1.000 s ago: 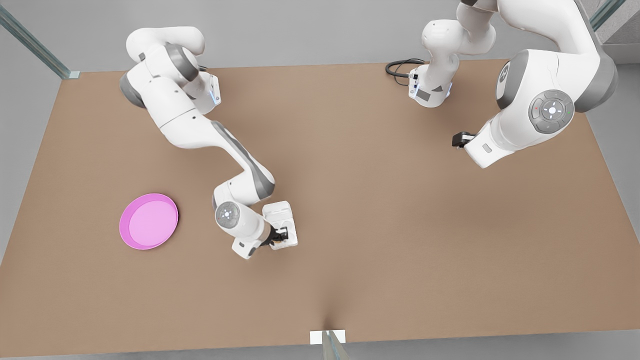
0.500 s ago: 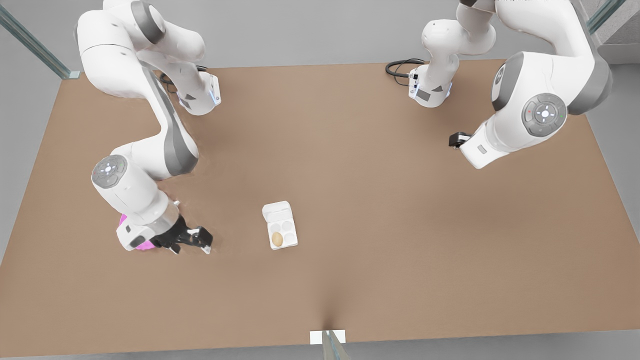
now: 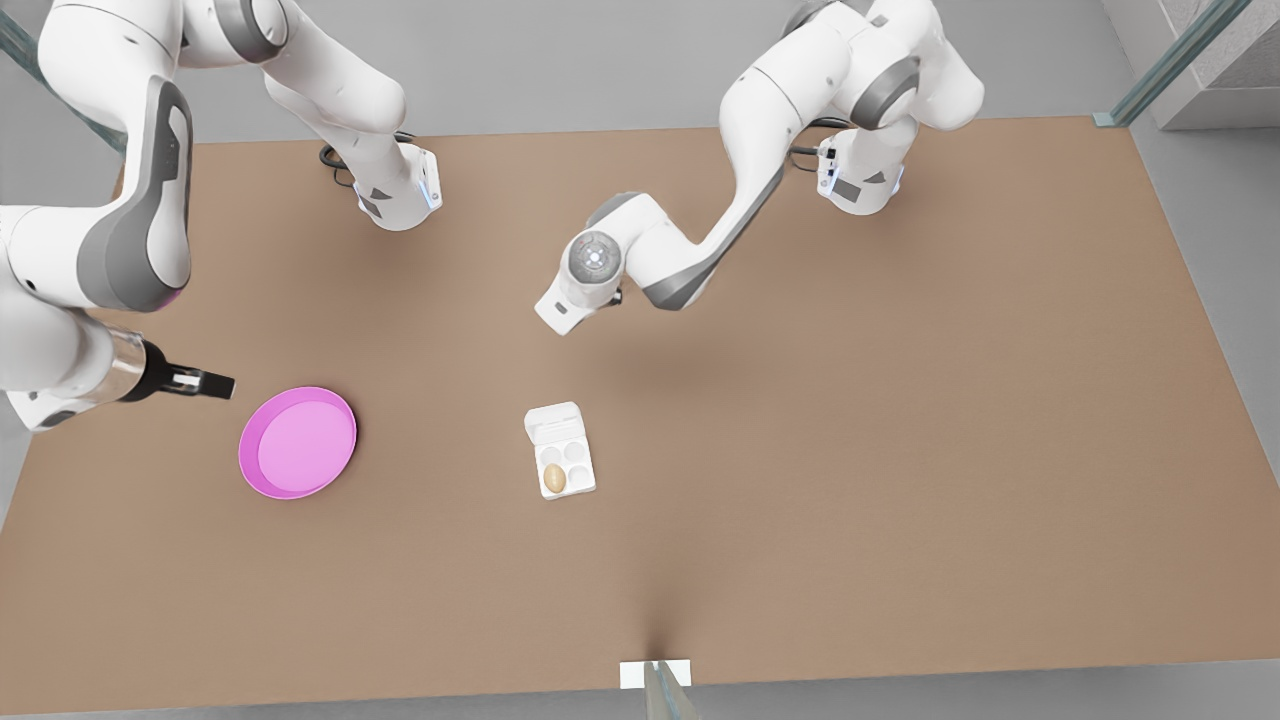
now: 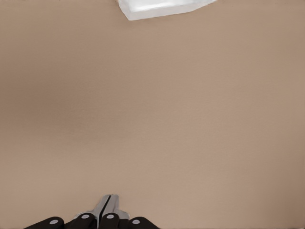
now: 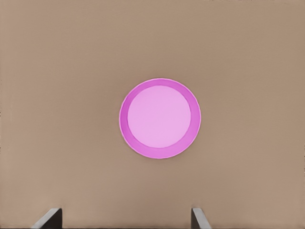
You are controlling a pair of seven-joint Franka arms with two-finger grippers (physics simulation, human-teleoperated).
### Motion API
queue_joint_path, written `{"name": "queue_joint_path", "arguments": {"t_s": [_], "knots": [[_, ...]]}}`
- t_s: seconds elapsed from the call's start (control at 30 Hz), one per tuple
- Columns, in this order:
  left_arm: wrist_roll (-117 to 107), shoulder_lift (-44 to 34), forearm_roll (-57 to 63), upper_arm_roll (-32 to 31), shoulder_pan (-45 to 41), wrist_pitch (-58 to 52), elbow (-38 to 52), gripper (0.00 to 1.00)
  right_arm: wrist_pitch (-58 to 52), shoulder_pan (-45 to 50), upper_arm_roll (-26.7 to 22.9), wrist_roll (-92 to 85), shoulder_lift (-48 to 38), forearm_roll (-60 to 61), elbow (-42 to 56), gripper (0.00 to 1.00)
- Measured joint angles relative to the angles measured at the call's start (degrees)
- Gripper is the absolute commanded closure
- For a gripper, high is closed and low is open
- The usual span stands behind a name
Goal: Pack egg into the box and close the box lid
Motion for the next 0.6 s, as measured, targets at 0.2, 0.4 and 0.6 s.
{"name": "queue_joint_path", "arguments": {"t_s": [0.2, 0.4, 0.6], "knots": [[-12.4, 6.77, 4.98, 0.04, -2.01, 18.66, -0.01, 0.79, -2.59, -0.11, 0.24, -2.5, 0.57, -2.04, 0.71, 0.0], [-20.59, 9.28, 7.81, 0.45, -0.29, 28.62, 0.01, 0.79, -3.8, 0.36, 0.24, -4.44, 0.56, -3.54, 0.26, 0.0], [-25.81, 11.08, 9.15, 0.68, 1.05, 34.68, 0.15, 0.79, -4.8, 1.84, 0.31, -5.84, 0.42, -4.7, 0.2, 0.0]]}}
